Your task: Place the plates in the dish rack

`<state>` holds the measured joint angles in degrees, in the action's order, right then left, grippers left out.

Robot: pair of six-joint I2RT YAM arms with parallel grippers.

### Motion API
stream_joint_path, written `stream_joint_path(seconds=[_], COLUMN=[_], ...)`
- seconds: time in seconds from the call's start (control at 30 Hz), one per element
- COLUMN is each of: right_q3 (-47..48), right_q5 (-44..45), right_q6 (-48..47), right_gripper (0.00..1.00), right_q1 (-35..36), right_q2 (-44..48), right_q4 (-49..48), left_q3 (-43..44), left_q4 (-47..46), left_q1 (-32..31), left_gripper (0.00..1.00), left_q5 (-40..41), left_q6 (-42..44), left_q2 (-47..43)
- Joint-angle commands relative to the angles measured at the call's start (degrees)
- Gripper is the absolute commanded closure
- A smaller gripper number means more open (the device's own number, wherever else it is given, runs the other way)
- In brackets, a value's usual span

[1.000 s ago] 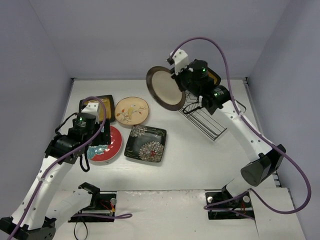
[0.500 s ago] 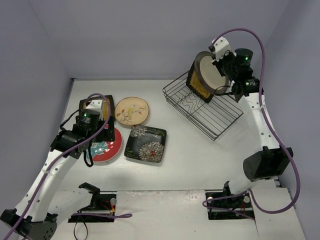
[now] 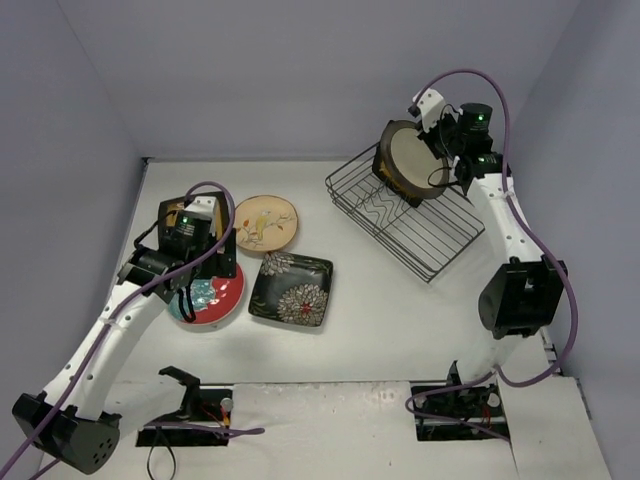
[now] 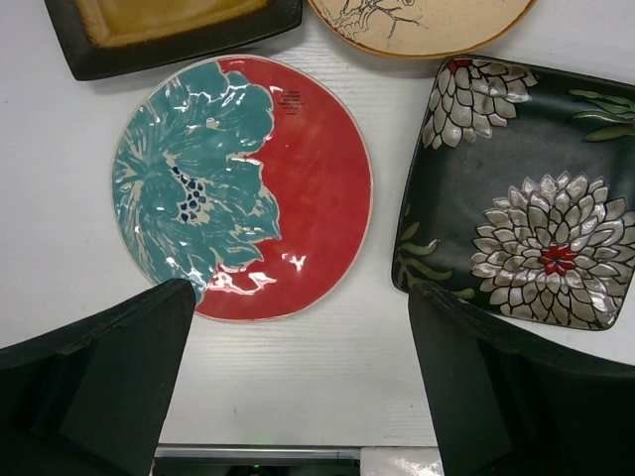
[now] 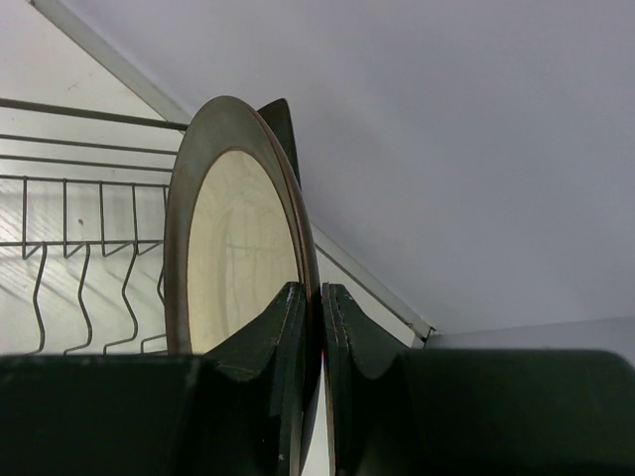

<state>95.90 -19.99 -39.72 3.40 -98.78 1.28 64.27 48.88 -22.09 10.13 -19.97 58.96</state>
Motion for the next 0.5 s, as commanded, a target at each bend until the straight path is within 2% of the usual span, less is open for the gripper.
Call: stream_joint_path(seconds=[0.0,0.17,0.47], right_q3=[3.2,3.8,4.0], right_q5=[-2.7,-3.2,-2.9], right_q6=[-3.6,-4.7,-4.7], right_gripper=[1.00,1.00,1.00], right_q1=[-0.3,-0.3,-0.3], right_q2=[1.6,0.9,0.9], right_q4=[-15.3,-16.3,-18.7], left_q3=[3.2,1.8,1.4], left_q4=[-2.9,-4.2,-4.2], left_q1=[-0.2,-0.2,-0.2], left_gripper=[0.08,0.03,0.03], left_q5=[0.6,1.7,2.5], left_q6=[1.1,1.1,1.2], left_q2=[-0.8,-3.0,-3.1])
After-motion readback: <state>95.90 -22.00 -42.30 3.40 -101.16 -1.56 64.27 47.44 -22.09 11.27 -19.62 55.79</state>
